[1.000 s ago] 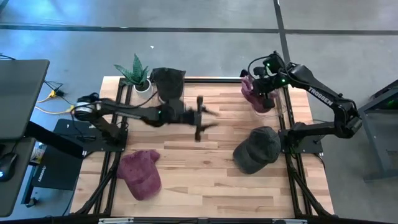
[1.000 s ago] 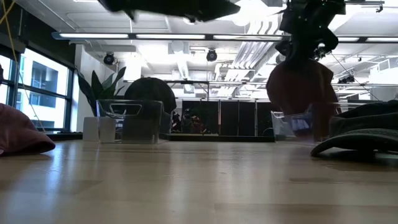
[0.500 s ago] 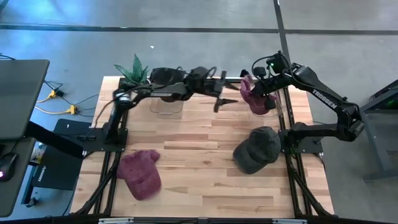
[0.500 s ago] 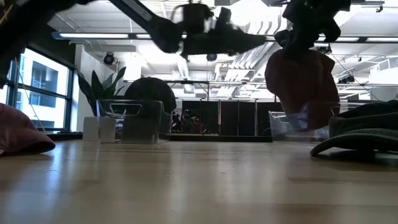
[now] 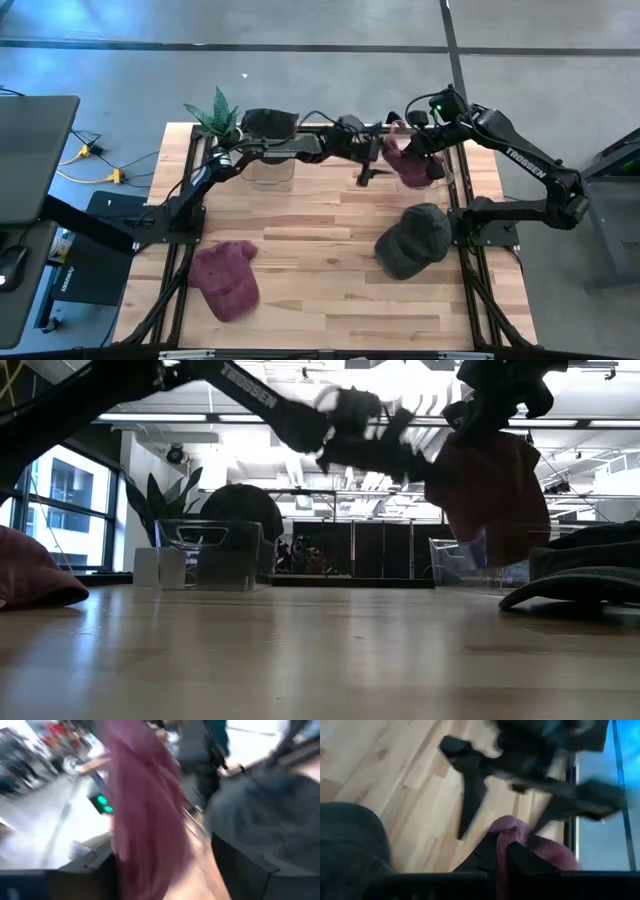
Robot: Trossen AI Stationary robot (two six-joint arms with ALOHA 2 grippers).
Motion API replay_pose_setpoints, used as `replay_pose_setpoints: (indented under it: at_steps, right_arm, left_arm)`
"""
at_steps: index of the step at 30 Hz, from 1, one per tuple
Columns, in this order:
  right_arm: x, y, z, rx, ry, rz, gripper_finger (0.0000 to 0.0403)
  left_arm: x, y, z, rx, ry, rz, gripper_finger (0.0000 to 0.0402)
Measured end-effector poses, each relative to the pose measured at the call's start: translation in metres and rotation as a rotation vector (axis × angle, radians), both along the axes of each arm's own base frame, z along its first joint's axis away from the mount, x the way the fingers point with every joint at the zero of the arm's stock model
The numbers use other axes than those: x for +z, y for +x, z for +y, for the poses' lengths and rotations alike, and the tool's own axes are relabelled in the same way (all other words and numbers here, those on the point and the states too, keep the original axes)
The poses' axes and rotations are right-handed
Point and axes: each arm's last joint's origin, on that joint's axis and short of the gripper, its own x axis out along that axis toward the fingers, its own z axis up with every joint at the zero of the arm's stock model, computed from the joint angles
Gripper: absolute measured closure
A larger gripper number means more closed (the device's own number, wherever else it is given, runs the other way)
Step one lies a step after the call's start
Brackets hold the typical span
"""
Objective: Pick & Place hat
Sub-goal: Put the right red cap into the right transparent bin
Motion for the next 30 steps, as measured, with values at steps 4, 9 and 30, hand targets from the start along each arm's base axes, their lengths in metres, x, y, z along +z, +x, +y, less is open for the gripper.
replay_pose_setpoints:
  at_steps: [4, 9, 30]
  right_arm:
    - [0.003, -0.005, 0.002, -0.108, -0.009, 0.027, 0.0397]
    - [0.009, -0.015, 0.006, -0.366, 0.010, 0.071, 0.0376]
    - [0.014, -0.022, 0.010, -0.537, -0.134, 0.146, 0.0175]
  left_arm:
    - [0.005, -0.001, -0.003, -0.017, 0.005, 0.002, 0.0207]
    - [-0.001, -0.001, -0.004, -0.017, -0.008, 0.034, 0.0317]
    - [0.027, 0.001, 0.015, 0.366, -0.081, -0.093, 0.0399]
